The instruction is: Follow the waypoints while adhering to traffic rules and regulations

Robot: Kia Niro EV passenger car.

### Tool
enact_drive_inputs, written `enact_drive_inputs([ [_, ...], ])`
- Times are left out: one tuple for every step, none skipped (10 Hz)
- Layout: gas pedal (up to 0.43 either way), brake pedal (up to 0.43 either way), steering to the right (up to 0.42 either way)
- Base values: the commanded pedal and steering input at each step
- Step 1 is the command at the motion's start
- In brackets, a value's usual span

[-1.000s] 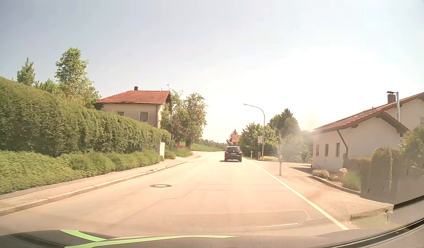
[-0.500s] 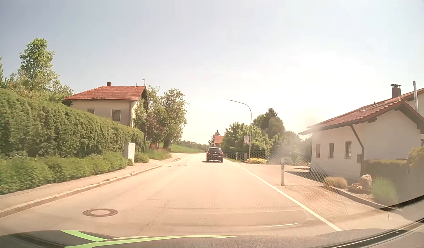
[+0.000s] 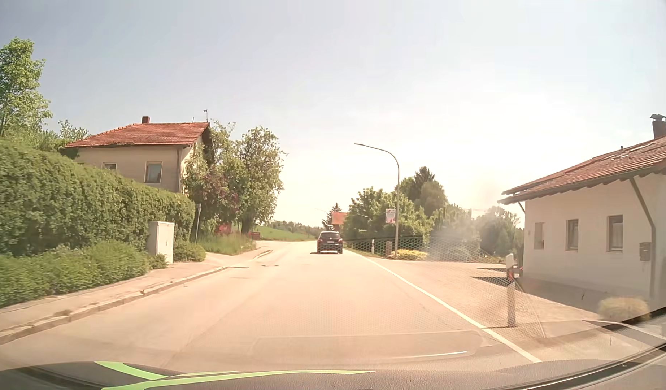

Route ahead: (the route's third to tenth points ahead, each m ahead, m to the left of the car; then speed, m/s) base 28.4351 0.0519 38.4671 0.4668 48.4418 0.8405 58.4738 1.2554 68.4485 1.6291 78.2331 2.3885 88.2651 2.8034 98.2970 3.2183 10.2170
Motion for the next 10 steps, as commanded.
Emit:
enact_drive_inputs([
  [0.358,0.000,0.001],
  [0.358,0.000,0.001],
  [0.358,0.000,0.001],
  [0.358,0.000,0.001],
  [0.358,0.000,0.001],
  [0.358,0.000,0.000],
  [0.358,0.000,0.000],
  [0.358,0.000,-0.002],
  [0.358,0.000,-0.004],
  [0.358,0.000,-0.004],
])
